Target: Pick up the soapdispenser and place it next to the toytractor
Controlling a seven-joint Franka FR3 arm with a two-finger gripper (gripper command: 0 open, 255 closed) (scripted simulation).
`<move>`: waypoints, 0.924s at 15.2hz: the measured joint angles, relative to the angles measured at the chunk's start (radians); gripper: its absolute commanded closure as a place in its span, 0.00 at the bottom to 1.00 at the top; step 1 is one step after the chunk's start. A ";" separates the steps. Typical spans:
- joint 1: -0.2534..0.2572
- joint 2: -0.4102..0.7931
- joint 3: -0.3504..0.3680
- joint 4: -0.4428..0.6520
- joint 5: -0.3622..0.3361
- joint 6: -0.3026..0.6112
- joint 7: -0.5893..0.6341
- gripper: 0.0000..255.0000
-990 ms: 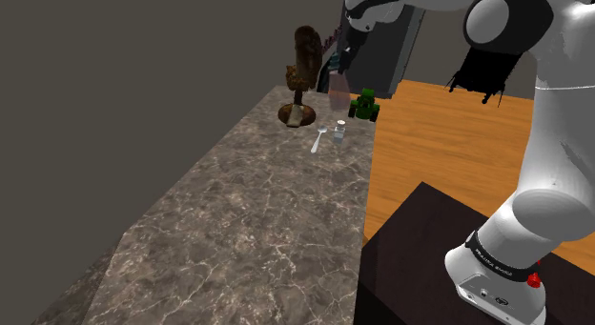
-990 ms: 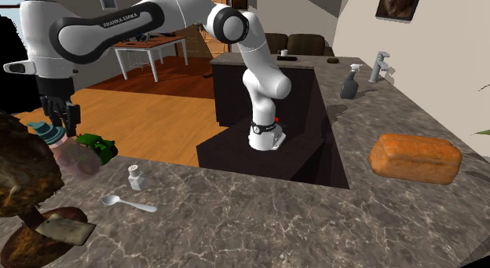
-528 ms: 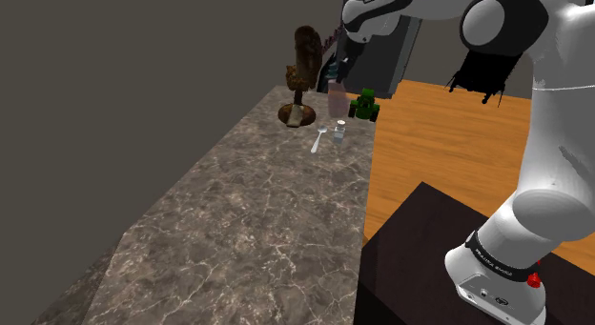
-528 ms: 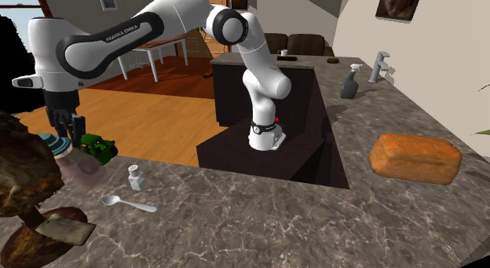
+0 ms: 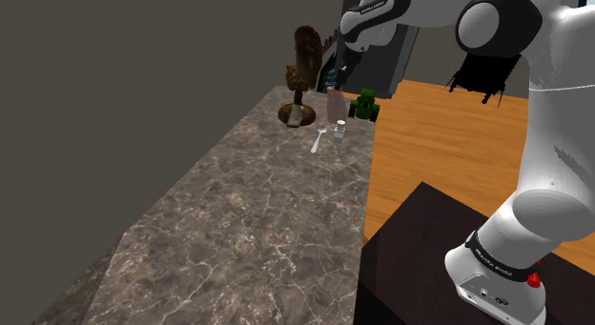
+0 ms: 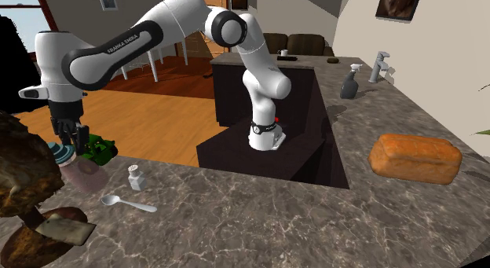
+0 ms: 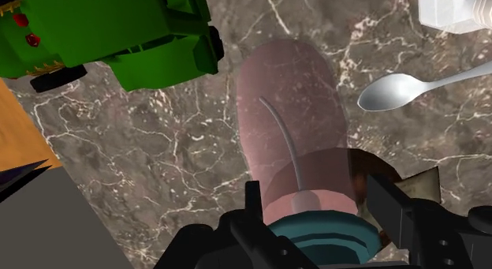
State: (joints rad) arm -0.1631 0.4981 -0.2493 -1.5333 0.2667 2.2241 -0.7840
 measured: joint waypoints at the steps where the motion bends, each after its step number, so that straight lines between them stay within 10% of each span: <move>1: 0.000 0.000 0.000 0.001 0.000 0.000 0.000 1.00; 4: 0.000 0.000 0.000 -0.001 0.000 0.002 -0.001 1.00; 5: 0.000 -0.001 0.000 -0.001 0.000 0.002 0.000 0.00; 14: 0.001 -0.037 -0.008 -0.001 -0.012 -0.039 0.004 0.00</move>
State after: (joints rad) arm -0.1621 0.4610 -0.2575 -1.5343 0.2547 2.1851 -0.7802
